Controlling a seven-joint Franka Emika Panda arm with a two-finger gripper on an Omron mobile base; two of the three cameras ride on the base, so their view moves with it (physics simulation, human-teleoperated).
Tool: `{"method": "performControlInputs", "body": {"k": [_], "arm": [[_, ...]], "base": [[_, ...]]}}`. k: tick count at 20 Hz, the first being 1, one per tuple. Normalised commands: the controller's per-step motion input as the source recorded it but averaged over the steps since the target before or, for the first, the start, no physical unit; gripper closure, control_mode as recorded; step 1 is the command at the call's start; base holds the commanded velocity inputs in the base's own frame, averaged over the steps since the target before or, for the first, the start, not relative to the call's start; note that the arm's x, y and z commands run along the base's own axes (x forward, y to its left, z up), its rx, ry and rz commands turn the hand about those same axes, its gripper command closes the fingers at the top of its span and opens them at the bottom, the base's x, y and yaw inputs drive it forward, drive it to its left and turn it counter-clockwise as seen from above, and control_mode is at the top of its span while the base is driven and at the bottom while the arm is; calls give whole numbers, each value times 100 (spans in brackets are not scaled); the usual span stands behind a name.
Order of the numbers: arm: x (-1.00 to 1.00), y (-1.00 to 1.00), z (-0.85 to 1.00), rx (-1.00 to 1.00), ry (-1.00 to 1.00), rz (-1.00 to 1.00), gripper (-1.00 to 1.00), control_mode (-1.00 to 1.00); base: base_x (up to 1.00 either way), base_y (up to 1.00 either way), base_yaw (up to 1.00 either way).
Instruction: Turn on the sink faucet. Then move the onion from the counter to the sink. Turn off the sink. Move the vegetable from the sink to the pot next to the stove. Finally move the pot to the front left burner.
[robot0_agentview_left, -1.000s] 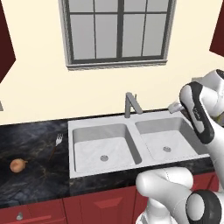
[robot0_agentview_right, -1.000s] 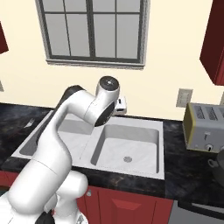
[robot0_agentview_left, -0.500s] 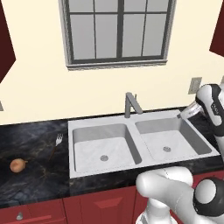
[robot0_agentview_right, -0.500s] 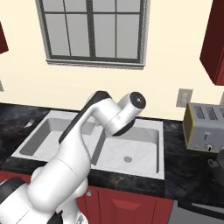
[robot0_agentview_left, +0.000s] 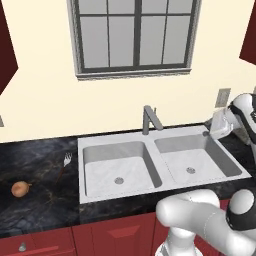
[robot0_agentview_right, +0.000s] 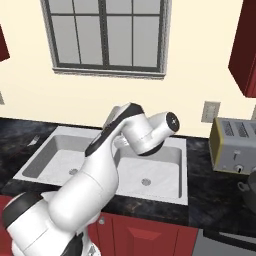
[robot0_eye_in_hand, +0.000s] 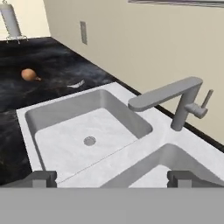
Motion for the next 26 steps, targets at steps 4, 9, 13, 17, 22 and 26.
{"method": "performControlInputs", "body": {"k": [4,9,13,17,22,26], "arm": [[34,22,-1,2,-19,23,-100,-100],[40,27,-1,5,-15,16,-100,-100],[47,22,0,7,-8,7,-100,-100],[45,13,0,5,-1,3,-100,-100],[38,4,-7,4,0,3,-100,-100],[30,3,-12,4,0,5,-100,-100]], "base": [[0,0,0],[0,0,0],[0,0,0],[0,0,0],[0,0,0],[0,0,0]]}}
